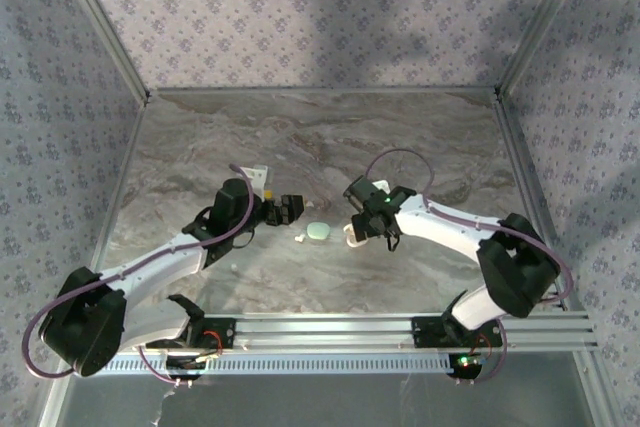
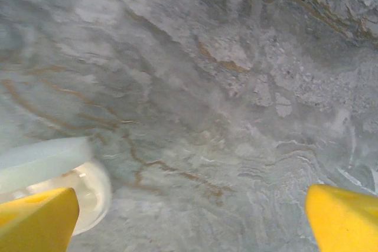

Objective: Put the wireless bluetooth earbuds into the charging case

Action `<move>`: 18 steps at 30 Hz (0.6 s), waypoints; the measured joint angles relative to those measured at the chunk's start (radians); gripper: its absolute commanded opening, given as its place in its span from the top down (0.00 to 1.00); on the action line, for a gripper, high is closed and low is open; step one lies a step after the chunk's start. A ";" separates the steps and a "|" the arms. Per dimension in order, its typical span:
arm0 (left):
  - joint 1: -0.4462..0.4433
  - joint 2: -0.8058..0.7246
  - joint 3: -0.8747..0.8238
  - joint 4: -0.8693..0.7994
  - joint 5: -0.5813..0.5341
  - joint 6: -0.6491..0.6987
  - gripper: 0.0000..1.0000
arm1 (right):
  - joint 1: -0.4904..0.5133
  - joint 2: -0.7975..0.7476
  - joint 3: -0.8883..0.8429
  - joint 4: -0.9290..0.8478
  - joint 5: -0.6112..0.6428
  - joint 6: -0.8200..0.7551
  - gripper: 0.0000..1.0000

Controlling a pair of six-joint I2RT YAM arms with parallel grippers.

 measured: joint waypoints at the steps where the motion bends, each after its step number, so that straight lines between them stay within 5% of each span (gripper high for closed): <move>1: 0.000 -0.017 -0.009 0.000 -0.004 0.000 0.00 | 0.007 -0.030 0.000 0.001 -0.014 -0.003 0.00; 6: 0.013 -0.091 -0.043 0.001 -0.027 -0.001 0.00 | 0.029 -0.150 0.011 0.013 -0.144 -0.034 0.04; 13: 0.174 -0.095 -0.079 0.033 0.036 -0.064 0.00 | 0.077 -0.080 0.122 0.045 -0.391 -0.079 0.36; 18: 0.280 -0.089 -0.111 0.054 0.093 -0.125 0.00 | 0.157 0.069 0.219 0.056 -0.446 -0.054 0.61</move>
